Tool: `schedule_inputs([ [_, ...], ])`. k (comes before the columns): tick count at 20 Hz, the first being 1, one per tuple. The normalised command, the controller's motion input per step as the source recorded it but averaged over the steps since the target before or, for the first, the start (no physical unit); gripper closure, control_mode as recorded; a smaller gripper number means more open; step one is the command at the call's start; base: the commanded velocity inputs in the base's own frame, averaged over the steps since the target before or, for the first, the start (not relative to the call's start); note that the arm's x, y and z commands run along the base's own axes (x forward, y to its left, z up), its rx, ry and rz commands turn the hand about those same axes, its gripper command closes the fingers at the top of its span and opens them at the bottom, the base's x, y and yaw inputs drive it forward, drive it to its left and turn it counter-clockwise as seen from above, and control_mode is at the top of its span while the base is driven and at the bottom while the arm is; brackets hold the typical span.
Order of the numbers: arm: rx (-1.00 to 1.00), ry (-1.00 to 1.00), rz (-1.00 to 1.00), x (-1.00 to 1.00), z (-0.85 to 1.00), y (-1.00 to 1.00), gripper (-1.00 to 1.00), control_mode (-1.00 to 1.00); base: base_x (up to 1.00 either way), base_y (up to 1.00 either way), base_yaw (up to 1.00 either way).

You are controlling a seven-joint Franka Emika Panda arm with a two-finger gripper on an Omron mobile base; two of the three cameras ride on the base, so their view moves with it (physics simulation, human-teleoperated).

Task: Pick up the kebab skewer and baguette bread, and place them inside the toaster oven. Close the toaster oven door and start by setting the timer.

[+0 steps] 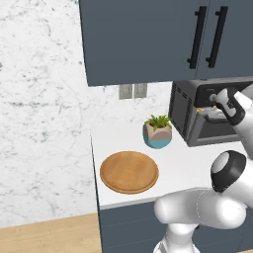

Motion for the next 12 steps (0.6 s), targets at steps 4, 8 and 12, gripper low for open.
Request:
schedule_inputs([
  [4, 0.00, -0.03, 0.00, 0.30, -0.09, 0.22, -1.00, -1.00, 0.00, 0.00, 0.00],
  [8, 0.00, -0.03, 0.00, 0.31, -0.13, 0.22, -1.00, -1.00, 0.00, 0.00, 0.00],
  [12, 0.00, -0.02, 0.00, 0.34, -0.20, 0.22, -1.00, -1.00, 0.00, 0.00, 0.00],
])
